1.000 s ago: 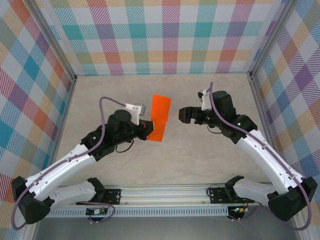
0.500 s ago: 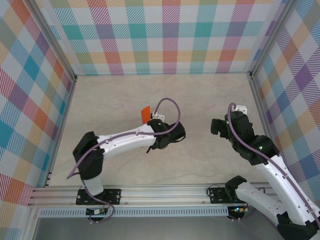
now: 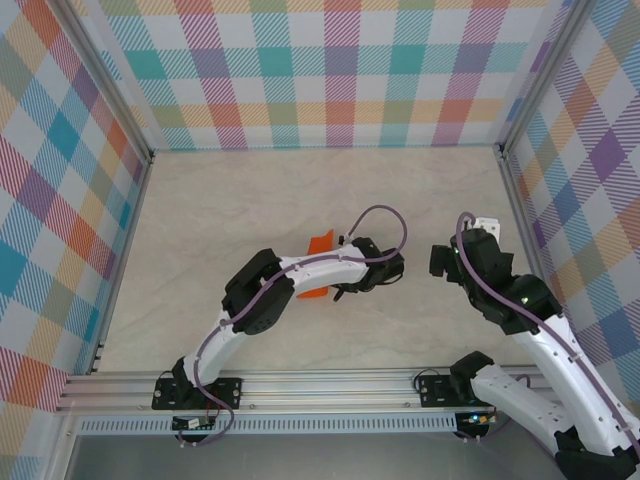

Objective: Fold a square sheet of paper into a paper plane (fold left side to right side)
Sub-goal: Turn over the paper at the center of the table, then third fold the triangle at the center of the table.

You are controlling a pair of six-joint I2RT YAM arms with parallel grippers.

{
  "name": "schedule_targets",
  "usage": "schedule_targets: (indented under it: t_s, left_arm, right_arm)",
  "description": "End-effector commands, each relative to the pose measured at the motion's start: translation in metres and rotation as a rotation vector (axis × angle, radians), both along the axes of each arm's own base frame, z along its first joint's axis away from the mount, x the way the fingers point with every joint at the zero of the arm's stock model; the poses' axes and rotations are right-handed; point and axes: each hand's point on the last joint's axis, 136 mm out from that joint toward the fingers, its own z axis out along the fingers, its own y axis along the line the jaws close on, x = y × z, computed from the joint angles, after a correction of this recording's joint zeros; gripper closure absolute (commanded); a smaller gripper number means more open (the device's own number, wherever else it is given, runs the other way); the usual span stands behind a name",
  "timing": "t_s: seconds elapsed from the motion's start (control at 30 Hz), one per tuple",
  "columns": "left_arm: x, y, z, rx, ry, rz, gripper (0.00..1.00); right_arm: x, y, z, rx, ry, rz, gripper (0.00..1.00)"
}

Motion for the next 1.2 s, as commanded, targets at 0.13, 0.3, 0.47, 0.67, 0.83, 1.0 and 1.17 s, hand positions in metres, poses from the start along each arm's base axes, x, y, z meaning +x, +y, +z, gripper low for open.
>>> schedule_targets:
  t_s: [0.13, 0.3, 0.47, 0.67, 0.83, 1.0, 1.17]
  left_arm:
    - [-0.007, -0.019, -0.014, -0.123, 0.162, 0.019, 0.91]
    - [-0.004, -0.035, -0.008, -0.271, 0.222, 0.02, 0.72]
    - [-0.004, -0.046, 0.005, -0.433, 0.267, 0.003, 0.54]
    - [-0.002, -0.04, 0.047, -0.681, 0.227, -0.045, 0.36]
    - [0.003, -0.002, 0.074, -0.904, 0.167, -0.031, 0.19]
    - [0.013, 0.038, 0.065, -1.037, 0.161, 0.018, 0.15]
    - [0.026, 0.035, 0.055, -1.149, 0.189, -0.009, 0.16]
  right_arm:
    - [-0.009, -0.015, -0.002, -0.052, 0.027, -0.047, 0.0]
    - [-0.009, -0.015, -0.002, -0.051, 0.027, -0.049, 0.0]
    - [-0.004, -0.004, -0.004, -0.02, 0.029, -0.011, 0.0]
    - [0.009, 0.038, -0.02, 0.134, 0.053, 0.122, 0.0]
    - [0.022, 0.087, -0.04, 0.269, 0.134, 0.268, 0.0]
    - [0.029, 0.135, -0.049, 0.39, 0.174, 0.444, 0.0]
    - [0.026, 0.169, -0.063, 0.414, 0.202, 0.566, 0.0]
